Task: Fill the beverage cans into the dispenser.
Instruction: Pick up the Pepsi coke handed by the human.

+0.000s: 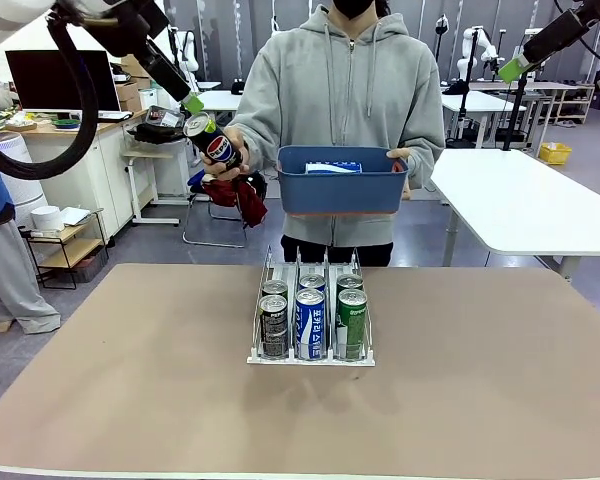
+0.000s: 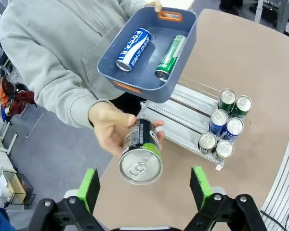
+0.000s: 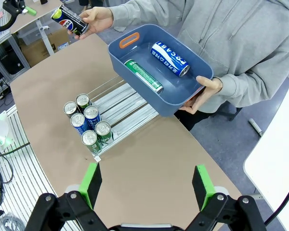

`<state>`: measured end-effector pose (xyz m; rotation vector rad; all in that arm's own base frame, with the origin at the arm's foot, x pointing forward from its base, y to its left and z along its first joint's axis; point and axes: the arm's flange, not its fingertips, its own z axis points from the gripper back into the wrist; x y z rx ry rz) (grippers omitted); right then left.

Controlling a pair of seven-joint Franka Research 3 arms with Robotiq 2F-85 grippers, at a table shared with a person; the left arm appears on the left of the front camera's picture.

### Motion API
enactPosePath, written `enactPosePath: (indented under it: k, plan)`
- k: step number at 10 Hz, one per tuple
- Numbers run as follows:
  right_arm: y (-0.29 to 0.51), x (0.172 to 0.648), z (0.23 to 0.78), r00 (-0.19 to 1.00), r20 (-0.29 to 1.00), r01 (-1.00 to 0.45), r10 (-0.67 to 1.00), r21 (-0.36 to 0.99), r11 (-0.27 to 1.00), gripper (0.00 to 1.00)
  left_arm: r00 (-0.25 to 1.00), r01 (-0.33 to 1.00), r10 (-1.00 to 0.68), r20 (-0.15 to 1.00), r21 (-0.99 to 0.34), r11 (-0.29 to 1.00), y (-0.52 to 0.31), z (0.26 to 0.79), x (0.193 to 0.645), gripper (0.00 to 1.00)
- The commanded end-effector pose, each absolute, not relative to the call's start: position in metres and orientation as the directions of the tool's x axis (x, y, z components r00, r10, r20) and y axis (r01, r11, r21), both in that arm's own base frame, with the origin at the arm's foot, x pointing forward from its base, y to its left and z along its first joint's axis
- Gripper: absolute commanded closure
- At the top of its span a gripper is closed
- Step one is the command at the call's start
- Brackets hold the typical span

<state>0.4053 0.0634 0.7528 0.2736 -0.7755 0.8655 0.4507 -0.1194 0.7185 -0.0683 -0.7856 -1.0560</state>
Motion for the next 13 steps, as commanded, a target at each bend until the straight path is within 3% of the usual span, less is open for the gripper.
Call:
enactPosePath:
  k: [1,2,3,7,13]
  plan:
    - [0.064,0.405,0.753,0.401,0.708,-0.770,0.581,-0.083,0.632,0.00,0.277,0.818,-0.728,0.627,0.244,0.521,-0.117,0.711,0.459,0.00]
    - [0.064,0.405,0.753,0.401,0.708,-0.770,0.581,-0.083,0.632,0.00,0.296,0.826,-0.717,0.631,0.208,0.524,-0.113,0.714,0.460,0.00]
    - [0.064,0.405,0.753,0.401,0.708,-0.770,0.581,-0.083,0.632,0.00,0.265,0.802,-0.746,0.612,0.289,0.522,-0.120,0.713,0.456,0.00]
    - [0.064,0.405,0.753,0.401,0.708,-0.770,0.581,-0.083,0.632,0.00,0.265,0.802,-0.746,0.612,0.289,0.522,-0.120,0.713,0.456,0.00]
    - [0.064,0.405,0.753,0.401,0.708,-0.770,0.581,-0.083,0.632,0.00,0.310,0.803,-0.721,0.620,0.235,0.547,-0.121,0.700,0.478,0.00]
